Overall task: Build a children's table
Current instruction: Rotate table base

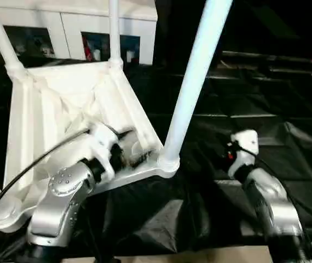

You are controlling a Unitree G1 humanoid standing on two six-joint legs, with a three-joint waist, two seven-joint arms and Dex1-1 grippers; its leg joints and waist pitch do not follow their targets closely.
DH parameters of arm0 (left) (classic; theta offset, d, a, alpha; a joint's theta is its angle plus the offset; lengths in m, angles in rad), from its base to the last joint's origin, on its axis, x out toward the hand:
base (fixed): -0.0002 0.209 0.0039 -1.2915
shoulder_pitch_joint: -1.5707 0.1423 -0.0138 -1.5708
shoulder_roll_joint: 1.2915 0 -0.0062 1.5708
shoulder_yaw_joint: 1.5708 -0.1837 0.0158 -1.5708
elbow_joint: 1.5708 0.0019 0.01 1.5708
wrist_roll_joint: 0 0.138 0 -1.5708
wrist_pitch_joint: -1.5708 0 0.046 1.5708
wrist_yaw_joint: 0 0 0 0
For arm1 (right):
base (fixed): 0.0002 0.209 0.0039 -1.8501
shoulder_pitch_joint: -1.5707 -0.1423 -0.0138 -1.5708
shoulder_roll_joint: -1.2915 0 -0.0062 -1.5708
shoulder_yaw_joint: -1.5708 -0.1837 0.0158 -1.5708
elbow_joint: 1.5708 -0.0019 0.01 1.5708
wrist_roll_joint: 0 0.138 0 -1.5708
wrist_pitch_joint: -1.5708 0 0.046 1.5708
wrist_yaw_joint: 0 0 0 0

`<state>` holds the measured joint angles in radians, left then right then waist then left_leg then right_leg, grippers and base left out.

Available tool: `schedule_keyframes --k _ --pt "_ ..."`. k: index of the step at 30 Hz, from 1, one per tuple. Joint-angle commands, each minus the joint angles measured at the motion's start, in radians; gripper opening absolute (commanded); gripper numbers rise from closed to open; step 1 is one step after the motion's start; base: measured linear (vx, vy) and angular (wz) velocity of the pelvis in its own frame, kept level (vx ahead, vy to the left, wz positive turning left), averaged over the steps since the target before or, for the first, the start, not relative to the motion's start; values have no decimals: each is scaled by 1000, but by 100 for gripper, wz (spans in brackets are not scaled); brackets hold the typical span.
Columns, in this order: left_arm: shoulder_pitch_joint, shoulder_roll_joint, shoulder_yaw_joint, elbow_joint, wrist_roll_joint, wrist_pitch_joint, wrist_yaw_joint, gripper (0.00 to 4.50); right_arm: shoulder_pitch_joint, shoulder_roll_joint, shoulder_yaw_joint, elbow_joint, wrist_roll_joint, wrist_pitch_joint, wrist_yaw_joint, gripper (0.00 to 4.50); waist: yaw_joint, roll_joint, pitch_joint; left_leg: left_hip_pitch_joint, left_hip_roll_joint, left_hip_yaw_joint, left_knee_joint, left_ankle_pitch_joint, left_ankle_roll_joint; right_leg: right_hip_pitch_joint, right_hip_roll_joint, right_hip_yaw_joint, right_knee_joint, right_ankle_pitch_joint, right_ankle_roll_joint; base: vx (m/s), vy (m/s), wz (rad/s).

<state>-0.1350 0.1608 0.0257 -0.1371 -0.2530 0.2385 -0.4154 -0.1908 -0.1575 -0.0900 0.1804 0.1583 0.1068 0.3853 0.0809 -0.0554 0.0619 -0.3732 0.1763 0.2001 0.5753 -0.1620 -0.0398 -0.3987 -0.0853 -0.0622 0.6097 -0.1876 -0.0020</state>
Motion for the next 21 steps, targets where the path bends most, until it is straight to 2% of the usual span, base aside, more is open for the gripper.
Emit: schedule_keyframes --k 1,2,4,6,7,9,11,12,13,14,15,16,17,18,19,20,21 --pt "9 -30 11 8 49 61 115 445 -42 -1 -37 -72 -48 42 -103 329 -5 -6 -58 14 53 -30 -71 -344 -32 33 -50 48 -92 -349 -91 0 0 0" --pt "5 -35 15 15 73 56 140 445 -54 -5 -28 -75 -52 46 -100 329 -8 1 -58 18 50 -31 -69 -349 -33 29 -52 47 -96 -397 -71 0 0 0" --pt "13 -38 17 23 116 38 176 445 -58 -10 -4 -87 -57 67 -89 329 -10 -13 -57 15 48 -33 -67 -355 -26 27 -54 44 -104 -462 -36 0 0 0" --pt "30 -51 33 23 151 11 233 445 -53 0 10 -86 -50 85 -92 329 -15 -1 -56 14 51 -39 -70 -373 -28 22 -53 43 -109 -463 -20 0 0 0" --pt "33 -57 40 27 159 1 253 445 -53 2 20 -65 -53 74 -87 329 -14 3 -57 14 52 -42 -71 -378 -31 23 -54 42 -107 -453 -24 0 0 0" --pt "33 -67 48 30 174 3 302 445 -52 0 36 -43 -61 66 -80 329 -15 0 -62 16 53 -42 -72 -390 -34 22 -50 41 -102 -390 -46 0 0 0" --pt "40 -66 49 12 205 28 350 445 -39 9 50 -57 -68 86 -89 329 -10 4 -64 16 56 -42 -73 -370 -32 24 -49 42 -95 -319 -68 0 0 0" --pt "48 -59 50 -5 215 48 358 445 -32 13 60 -70 -79 96 -97 329 -5 10 -59 -36 41 -90 -96 -357 -6 65 -50 -6 -63 -220 -92 0 0 0" --pt "53 -49 48 -17 226 65 360 445 -28 18 68 -80 -84 102 -99 329 -8 37 -67 -26 54 -110 -103 -373 -2 67 -35 -24 -65 -167 -96 16 -15 34" --pt "57 -40 46 -21 246 69 367 445 -26 22 74 -91 -86 110 -102 329 -23 46 -75 -12 68 -158 -92 -366 23 64 -32 -45 -52 -41 -134 16 -15 34" --pt "51 -30 41 -6 269 68 374 445 -25 28 74 -96 -79 115 -104 329 -48 59 -68 -15 95 -222 -111 -384 68 61 -3 -63 -7 -36 -176 40 -41 52" --pt "49 -27 40 1 280 66 377 445 -25 30 74 -97 -74 117 -106 329 -56 65 -69 -1 104 -257 -116 -385 100 48 10 -67 17 -76 -197 0 -93 52" --pt "43 -25 41 11 294 52 388 445 -24 33 73 -96 -67 117 -106 329 -63 67 -64 23 110 -317 -128 -384 165 22 24 -50 57 -178 -240 0 -93 52" --pt "35 -36 55 17 272 58 391 445 -24 34 74 -92 -60 114 -103 329 -61 62 -62 15 74 -336 -131 -381 200 19 24 -28 68 -194 -284 1 -152 60" --pt "33 -38 57 17 268 60 391 445 -25 34 75 -91 -60 112 -101 329 -60 54 -59 -5 36 -328 -128 -367 209 32 13 -14 48 -179 -313 0 -198 63" --pt "6 -50 72 24 236 77 396 445 -36 43 67 -80 -30 119 -91 329 -51 43 -54 -2 27 -248 -73 -357 179 27 -38 28 -30 -168 -361 0 -198 63" --pt "6 -50 72 24 236 77 396 445 -36 43 67 -80 -30 119 -91 329 1 0 -46 -9 -61 -120 79 -227 86 41 -134 60 -145 -385 -229 -15 -191 39"
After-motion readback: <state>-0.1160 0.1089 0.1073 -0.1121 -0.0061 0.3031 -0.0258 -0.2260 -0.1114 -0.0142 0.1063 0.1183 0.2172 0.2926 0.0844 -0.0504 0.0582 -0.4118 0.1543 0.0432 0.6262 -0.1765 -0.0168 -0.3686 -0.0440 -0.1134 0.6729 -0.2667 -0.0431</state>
